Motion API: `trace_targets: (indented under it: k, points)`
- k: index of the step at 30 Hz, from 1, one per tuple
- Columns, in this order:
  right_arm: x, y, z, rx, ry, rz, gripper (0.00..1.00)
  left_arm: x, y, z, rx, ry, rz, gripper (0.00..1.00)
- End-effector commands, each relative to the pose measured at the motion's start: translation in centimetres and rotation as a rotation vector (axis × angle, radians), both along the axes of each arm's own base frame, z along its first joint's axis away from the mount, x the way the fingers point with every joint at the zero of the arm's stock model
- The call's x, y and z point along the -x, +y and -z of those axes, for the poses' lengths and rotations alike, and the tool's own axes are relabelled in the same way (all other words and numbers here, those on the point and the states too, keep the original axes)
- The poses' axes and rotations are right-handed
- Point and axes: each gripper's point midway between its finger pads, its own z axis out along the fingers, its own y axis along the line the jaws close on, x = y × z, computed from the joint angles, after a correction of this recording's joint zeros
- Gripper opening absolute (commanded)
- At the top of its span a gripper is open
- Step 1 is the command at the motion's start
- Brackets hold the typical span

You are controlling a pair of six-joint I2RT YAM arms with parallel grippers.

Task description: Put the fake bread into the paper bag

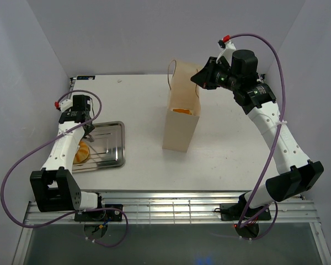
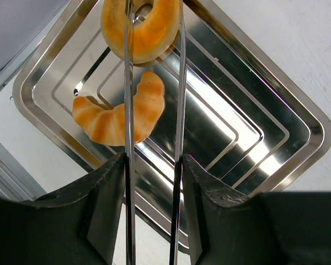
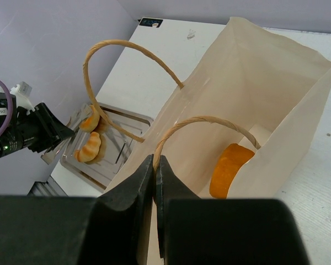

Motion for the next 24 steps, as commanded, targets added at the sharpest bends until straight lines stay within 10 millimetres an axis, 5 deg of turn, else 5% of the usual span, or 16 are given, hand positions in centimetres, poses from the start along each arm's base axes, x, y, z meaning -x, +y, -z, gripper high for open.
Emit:
trace_targets:
  k: [1,24]
  points:
    - [0.4,0.5,-0.9,-0.024,-0.027,-0.027,0.08,-0.3,0.5,-0.2,-0.02,-0.032,-0.012,0.54]
    - [0.3,0.3,-1.8,-0.026,-0.041,-0.018,0.08,-1.9,1.0,2.6,-0.034,0.04,0.033,0.54]
